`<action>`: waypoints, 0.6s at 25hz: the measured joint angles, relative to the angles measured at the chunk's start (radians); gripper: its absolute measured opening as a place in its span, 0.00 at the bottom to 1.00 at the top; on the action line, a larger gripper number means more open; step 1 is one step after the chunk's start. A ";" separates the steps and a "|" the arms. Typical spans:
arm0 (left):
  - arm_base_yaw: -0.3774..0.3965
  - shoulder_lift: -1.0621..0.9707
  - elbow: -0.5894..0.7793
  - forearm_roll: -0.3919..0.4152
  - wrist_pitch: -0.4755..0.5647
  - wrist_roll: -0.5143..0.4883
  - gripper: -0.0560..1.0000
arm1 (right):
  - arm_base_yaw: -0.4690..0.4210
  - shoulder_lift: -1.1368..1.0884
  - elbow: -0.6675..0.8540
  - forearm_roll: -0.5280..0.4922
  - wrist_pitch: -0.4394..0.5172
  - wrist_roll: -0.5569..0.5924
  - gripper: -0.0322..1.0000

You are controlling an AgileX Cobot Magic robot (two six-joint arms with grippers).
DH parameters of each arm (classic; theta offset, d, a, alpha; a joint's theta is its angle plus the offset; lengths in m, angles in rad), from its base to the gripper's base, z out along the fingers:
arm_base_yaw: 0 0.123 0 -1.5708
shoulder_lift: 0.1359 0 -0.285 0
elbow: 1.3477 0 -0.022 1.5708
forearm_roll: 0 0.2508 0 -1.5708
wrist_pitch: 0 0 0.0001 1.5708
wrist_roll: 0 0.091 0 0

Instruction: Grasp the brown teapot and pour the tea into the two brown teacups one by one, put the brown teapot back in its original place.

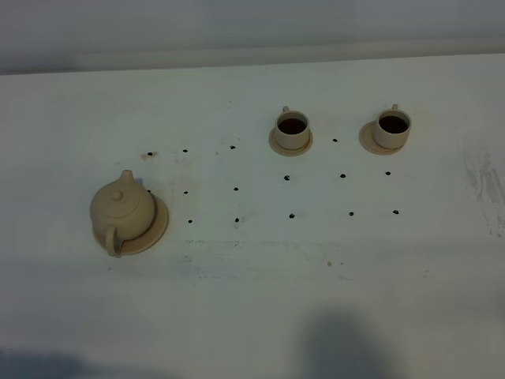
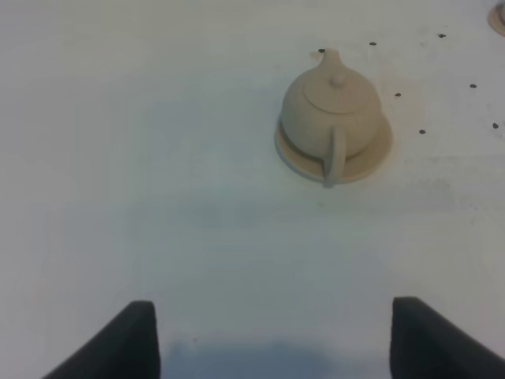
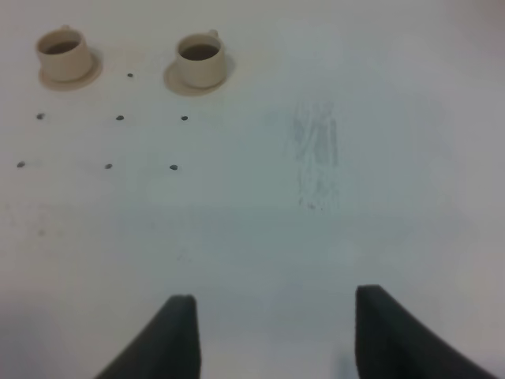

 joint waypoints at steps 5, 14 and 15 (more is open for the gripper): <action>0.000 0.000 0.000 0.000 0.000 0.001 0.61 | 0.000 0.000 0.000 0.000 0.000 0.000 0.45; 0.000 0.000 0.000 0.000 0.000 0.001 0.61 | 0.000 0.000 0.000 0.000 0.000 0.000 0.45; 0.000 0.000 0.000 0.000 0.000 0.001 0.61 | 0.000 0.000 0.000 0.000 0.000 0.000 0.45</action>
